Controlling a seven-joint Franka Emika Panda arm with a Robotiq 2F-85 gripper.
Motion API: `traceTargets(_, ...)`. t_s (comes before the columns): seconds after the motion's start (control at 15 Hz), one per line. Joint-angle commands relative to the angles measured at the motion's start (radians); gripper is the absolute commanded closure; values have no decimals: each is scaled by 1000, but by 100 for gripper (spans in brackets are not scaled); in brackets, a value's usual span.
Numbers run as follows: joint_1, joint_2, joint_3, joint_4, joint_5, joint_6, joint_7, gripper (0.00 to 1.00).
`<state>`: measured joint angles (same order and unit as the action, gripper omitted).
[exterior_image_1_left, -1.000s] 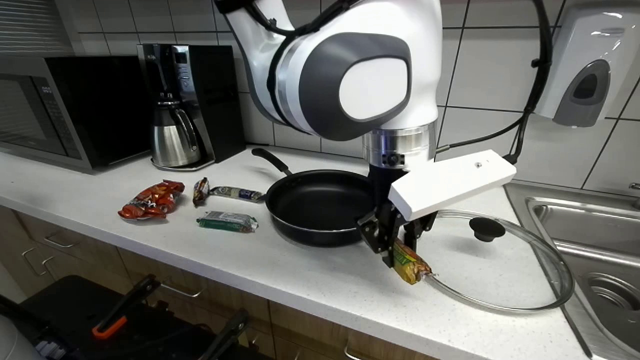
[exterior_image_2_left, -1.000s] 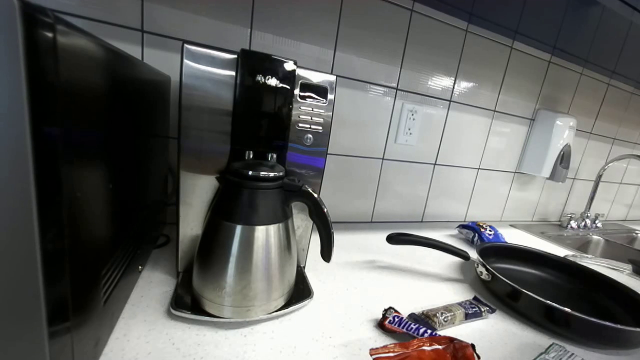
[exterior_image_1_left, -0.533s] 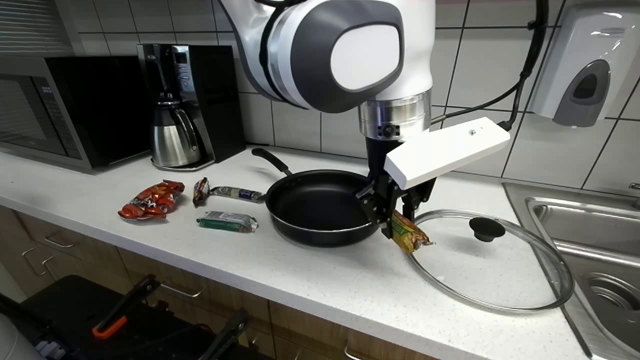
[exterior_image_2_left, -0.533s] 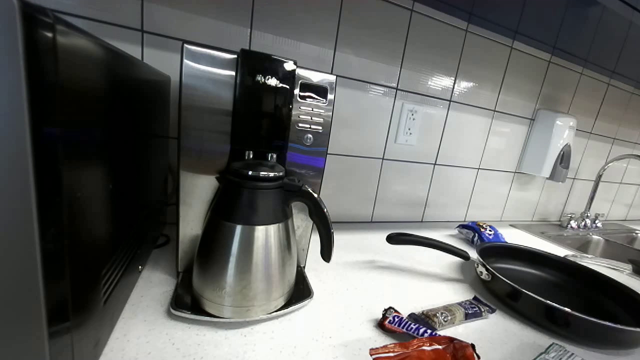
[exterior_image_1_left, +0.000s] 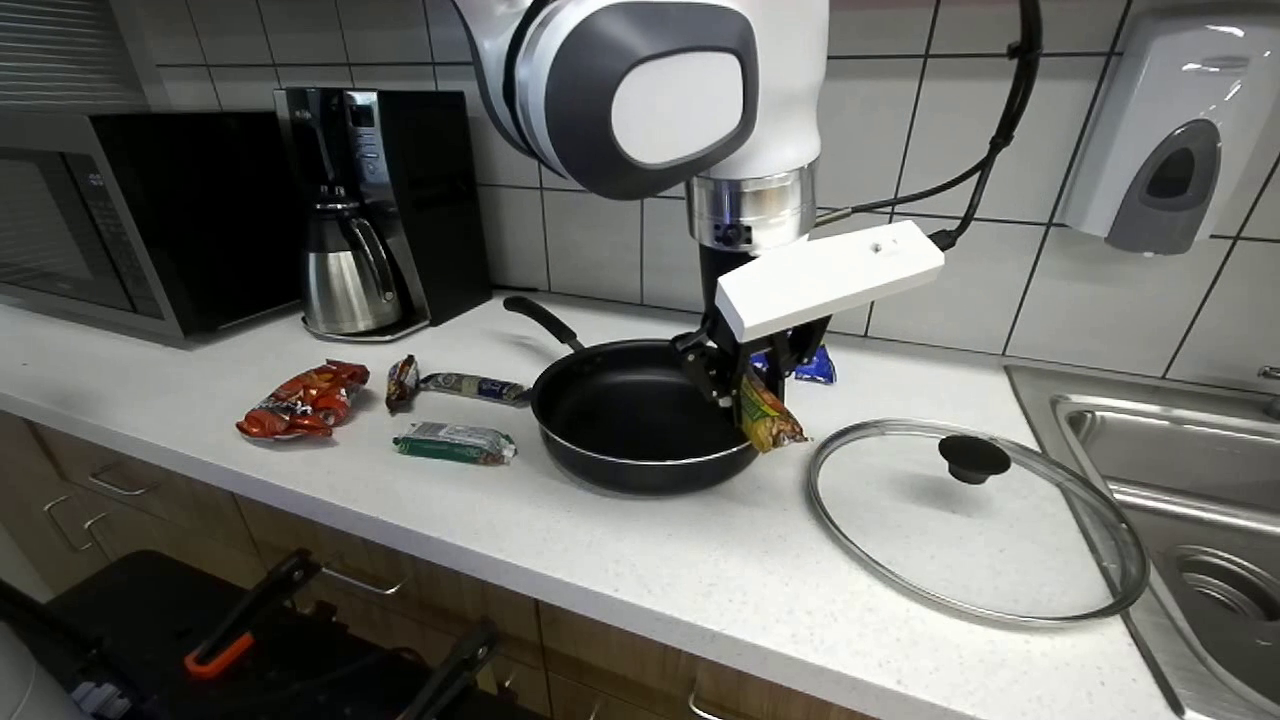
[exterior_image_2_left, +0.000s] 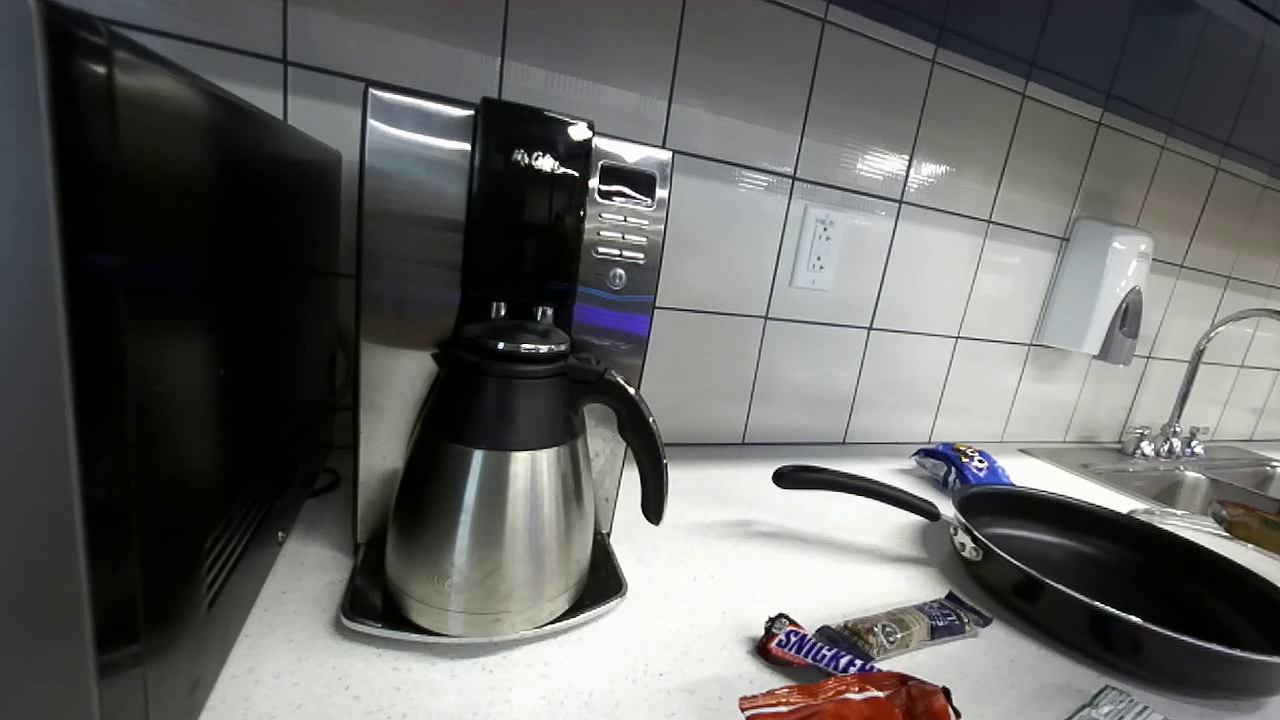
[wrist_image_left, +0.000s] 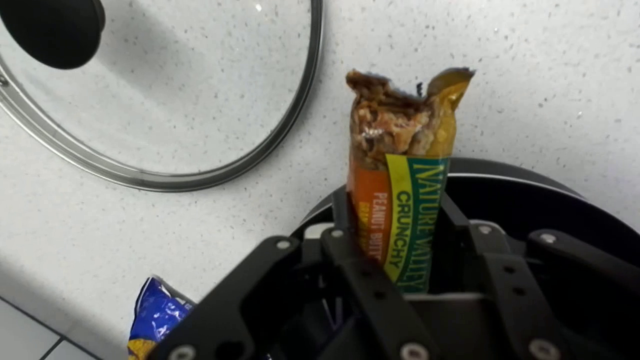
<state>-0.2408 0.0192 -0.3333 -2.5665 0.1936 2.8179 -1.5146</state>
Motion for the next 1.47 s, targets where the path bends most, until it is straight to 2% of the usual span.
traceTargets(0.0, 19, 46, 12, 63, 8, -39, 57, 84)
traceTargets(0.4, 77, 164, 13, 162, -4, -56, 247, 84)
traceTargets(0.47, 33, 174, 66, 175, -26, -52, 302, 84)
traceTargets(0.93, 31, 276, 136, 295, -50, -97, 621, 84)
traceTargets(1.4, -11, 331, 196, 357, -32, -127, 812, 84)
